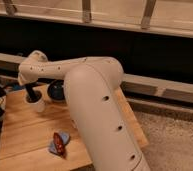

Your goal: Place the eraser in the ceramic cup

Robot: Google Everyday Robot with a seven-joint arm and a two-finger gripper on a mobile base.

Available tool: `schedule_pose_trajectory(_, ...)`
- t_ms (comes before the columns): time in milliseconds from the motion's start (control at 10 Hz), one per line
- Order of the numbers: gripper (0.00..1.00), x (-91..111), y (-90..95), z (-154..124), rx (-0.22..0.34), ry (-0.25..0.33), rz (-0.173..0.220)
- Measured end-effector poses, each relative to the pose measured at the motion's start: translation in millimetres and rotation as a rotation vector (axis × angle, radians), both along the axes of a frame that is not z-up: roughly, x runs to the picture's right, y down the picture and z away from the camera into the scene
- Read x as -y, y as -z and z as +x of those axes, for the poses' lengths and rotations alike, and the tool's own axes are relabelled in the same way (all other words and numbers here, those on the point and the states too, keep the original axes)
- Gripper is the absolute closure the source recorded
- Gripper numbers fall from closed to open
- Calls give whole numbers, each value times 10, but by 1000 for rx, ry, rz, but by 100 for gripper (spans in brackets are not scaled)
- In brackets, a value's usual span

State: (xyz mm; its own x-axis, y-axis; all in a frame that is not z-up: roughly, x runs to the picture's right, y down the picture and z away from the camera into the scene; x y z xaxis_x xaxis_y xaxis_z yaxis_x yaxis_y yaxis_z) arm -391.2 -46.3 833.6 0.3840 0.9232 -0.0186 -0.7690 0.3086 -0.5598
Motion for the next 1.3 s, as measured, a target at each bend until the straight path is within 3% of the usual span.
schedule_pose_trajectory(700,17,-18,-2,21,2,-7,4)
schedule_pose_trajectory(800,13,-19,-5,25,4,-9,4)
schedule_pose_trajectory(1300,13,-24,-18,89,0,-15,4)
